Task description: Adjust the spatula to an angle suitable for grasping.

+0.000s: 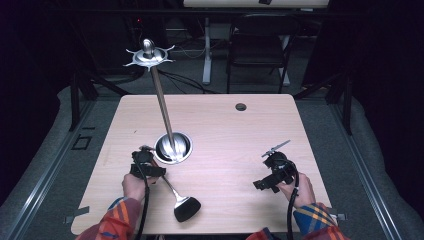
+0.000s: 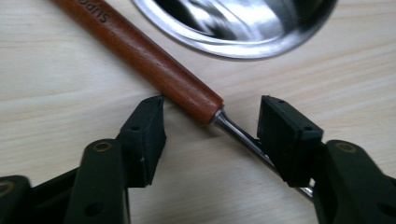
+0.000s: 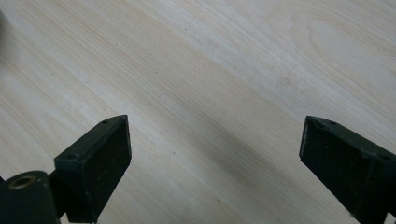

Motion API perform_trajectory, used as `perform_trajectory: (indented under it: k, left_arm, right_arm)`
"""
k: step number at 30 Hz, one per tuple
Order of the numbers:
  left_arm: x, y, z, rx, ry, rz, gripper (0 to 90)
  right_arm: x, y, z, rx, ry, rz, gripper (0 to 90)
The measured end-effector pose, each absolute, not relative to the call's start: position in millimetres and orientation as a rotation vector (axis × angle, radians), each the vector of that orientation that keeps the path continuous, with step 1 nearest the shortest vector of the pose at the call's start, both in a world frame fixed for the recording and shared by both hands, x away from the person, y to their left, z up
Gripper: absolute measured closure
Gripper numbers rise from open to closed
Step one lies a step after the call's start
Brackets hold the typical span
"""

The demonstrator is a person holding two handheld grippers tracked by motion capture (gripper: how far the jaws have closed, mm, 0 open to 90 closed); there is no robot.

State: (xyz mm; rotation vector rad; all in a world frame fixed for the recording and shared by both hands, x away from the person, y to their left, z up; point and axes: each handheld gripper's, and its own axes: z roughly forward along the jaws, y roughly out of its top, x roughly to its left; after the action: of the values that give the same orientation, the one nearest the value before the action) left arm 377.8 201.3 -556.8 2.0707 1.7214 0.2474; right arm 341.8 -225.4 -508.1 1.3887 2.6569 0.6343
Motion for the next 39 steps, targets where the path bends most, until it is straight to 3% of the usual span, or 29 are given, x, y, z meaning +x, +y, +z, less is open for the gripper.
perform_trajectory:
  k: [6, 21, 27, 31, 39]
  left_arm:
    - [385, 218, -556, 2.048, 1.749, 0.258, 53.7]
    - [404, 254, -556, 2.034, 1.750, 0.218, 66.1]
    - [402, 263, -548, 2.014, 1.774, 0.145, 46.1]
    - [401, 262, -549, 2.033, 1.778, 0.103, 44.0]
    - [403, 259, -552, 2.047, 1.796, 0.117, 62.8]
  right_arm:
    - [342, -225, -508, 1.372, 2.671, 0.616, 8.5]
    - [339, -222, -506, 1.357, 2.676, 0.640, 8.6]
    - [341, -222, -507, 1.340, 2.691, 0.620, 8.6]
    - [340, -222, -506, 1.341, 2.686, 0.630, 8.7]
    - [340, -220, -507, 1.336, 2.698, 0.624, 8.7]
